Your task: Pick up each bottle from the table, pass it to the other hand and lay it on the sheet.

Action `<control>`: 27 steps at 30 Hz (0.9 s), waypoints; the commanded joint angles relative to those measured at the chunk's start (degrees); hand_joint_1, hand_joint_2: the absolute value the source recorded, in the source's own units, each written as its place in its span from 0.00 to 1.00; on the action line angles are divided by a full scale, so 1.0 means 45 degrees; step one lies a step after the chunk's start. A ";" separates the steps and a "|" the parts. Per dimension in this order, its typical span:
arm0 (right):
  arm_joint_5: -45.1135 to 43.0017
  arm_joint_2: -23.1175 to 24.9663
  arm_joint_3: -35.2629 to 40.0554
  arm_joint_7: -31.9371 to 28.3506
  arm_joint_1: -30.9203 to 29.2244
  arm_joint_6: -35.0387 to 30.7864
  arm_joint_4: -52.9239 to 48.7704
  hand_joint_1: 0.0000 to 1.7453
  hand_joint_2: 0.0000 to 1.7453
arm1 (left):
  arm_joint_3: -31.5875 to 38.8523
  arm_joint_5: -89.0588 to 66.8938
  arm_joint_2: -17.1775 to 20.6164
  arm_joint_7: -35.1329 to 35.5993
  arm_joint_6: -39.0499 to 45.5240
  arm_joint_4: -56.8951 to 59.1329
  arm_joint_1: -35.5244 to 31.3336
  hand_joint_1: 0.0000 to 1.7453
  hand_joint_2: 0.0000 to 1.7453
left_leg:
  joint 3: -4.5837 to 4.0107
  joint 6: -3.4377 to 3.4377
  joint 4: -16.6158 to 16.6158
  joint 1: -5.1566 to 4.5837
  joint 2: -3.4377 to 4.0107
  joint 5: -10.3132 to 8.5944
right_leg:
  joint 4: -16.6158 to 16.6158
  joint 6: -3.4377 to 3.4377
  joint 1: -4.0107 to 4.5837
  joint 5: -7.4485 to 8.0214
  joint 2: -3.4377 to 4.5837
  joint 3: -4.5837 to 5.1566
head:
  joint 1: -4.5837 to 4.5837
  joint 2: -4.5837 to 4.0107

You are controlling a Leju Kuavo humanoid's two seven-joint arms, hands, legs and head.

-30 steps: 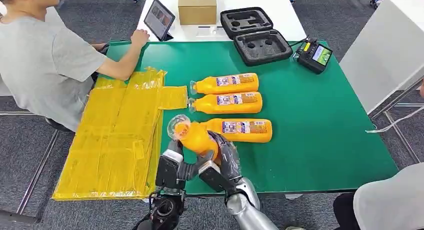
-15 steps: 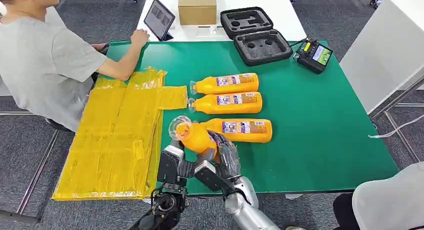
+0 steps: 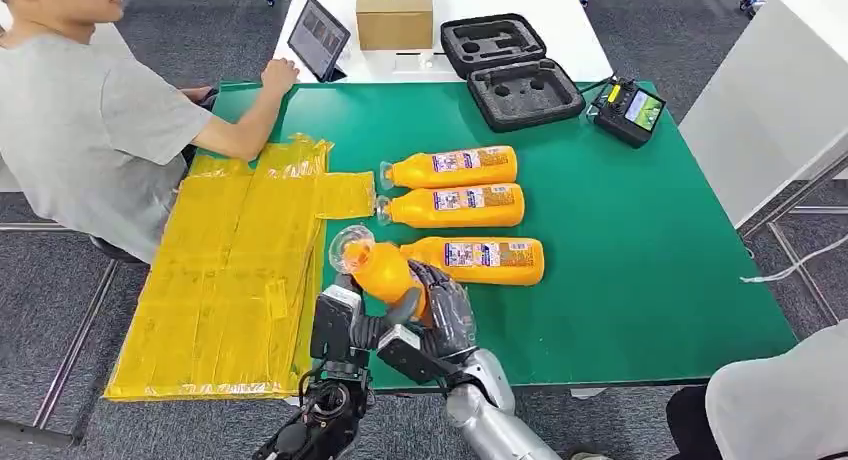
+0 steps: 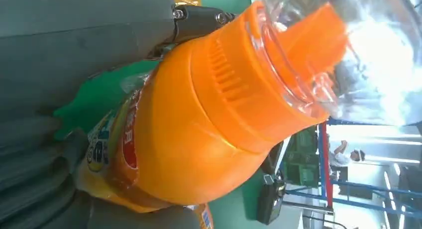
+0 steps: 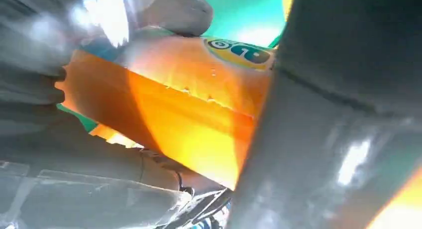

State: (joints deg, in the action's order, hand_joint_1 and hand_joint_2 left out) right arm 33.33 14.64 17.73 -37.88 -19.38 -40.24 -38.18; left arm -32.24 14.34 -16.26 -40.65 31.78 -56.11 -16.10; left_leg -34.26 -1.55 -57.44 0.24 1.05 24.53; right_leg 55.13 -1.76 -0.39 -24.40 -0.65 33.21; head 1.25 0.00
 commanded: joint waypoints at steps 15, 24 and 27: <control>-0.1773 0.0157 0.1117 -0.0442 -0.0704 0.0529 0.0480 0.91 1.00 | -0.0788 0.0982 -0.0067 0.0145 -0.0813 0.1714 -0.1044 1.00 1.00 | 0.0032 0.0009 0.0000 0.0003 -0.0011 0.0004 | 0.0002 0.0008 -0.0001 -0.0009 0.0015 -0.0031 | 0.0000 0.0000; -0.2571 0.0234 0.1085 -0.0472 -0.0680 0.0743 0.0203 0.00 1.00 | -0.0691 0.1085 -0.0015 0.0145 -0.0781 0.1581 -0.1111 1.00 1.00 | 0.0010 0.0004 0.0001 -0.0001 -0.0005 -0.0008 | 0.0002 0.0005 -0.0002 0.0002 0.0009 -0.0007 | 0.0000 0.0000; -0.2571 0.0234 0.1085 -0.0472 -0.0680 0.0743 0.0203 0.00 1.00 | -0.0691 0.1085 -0.0015 0.0145 -0.0781 0.1581 -0.1111 1.00 1.00 | 0.0020 0.0007 -0.0002 0.0002 -0.0005 -0.0002 | 0.0003 0.0007 0.0001 -0.0002 0.0016 -0.0017 | 0.0000 0.0000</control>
State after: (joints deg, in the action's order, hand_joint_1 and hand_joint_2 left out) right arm 21.88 15.34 19.63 -39.52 -20.11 -37.88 -38.12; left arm -32.83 18.97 -16.28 -40.63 28.65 -53.16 -19.20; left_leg -34.25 -1.57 -57.45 0.24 1.04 24.48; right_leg 55.14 -1.76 -0.39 -24.39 -0.65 33.20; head 1.25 0.00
